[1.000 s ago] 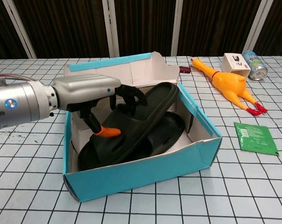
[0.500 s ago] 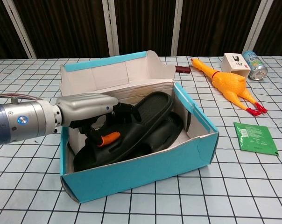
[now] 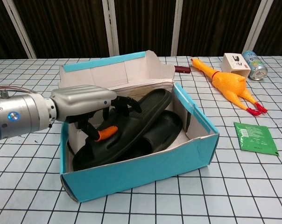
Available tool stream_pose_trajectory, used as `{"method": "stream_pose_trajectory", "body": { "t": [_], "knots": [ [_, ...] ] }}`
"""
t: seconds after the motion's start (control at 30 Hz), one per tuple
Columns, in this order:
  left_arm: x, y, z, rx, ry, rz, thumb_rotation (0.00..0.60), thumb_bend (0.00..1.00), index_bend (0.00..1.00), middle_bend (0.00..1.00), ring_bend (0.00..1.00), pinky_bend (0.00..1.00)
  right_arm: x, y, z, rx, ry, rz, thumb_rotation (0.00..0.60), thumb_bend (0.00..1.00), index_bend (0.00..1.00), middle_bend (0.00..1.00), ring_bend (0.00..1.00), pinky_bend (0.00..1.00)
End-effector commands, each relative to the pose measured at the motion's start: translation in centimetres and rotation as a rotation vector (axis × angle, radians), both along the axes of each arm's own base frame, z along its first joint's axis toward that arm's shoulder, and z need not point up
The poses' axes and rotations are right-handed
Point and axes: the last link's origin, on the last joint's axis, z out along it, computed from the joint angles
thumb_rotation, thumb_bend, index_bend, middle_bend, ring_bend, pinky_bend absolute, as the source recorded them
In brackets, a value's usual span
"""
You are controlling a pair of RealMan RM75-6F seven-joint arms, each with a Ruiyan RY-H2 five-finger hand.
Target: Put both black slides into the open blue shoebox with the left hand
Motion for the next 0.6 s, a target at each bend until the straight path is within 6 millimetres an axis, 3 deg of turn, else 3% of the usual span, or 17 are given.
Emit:
{"method": "stream_pose_trajectory", "body": {
  "t": [0.03, 0.43, 0.6],
  "knots": [
    [0.7, 0.0, 1.4, 0.035, -0.033, -0.016, 0.6, 0.42, 0.15, 0.29, 0.26, 0.38, 0.0, 0.0, 0.0, 0.001, 0.0, 0.002, 0.6, 0.23, 0.13, 0.19, 0.24, 0.15],
    [1.5, 0.3, 3.7, 0.08, -0.048, -0.03, 0.6, 0.42, 0.11, 0.25, 0.24, 0.36, 0.0, 0.0, 0.0, 0.001, 0.0, 0.001, 0.6, 0.23, 0.13, 0.19, 0.24, 0.15],
    [2.7, -0.1, 5.4, 0.109, -0.103, -0.045, 0.6, 0.42, 0.08, 0.17, 0.15, 0.27, 0.0, -0.1, 0.0, 0.001, 0.001, 0.001, 0.6, 0.23, 0.13, 0.19, 0.24, 0.15]
  ]
}}
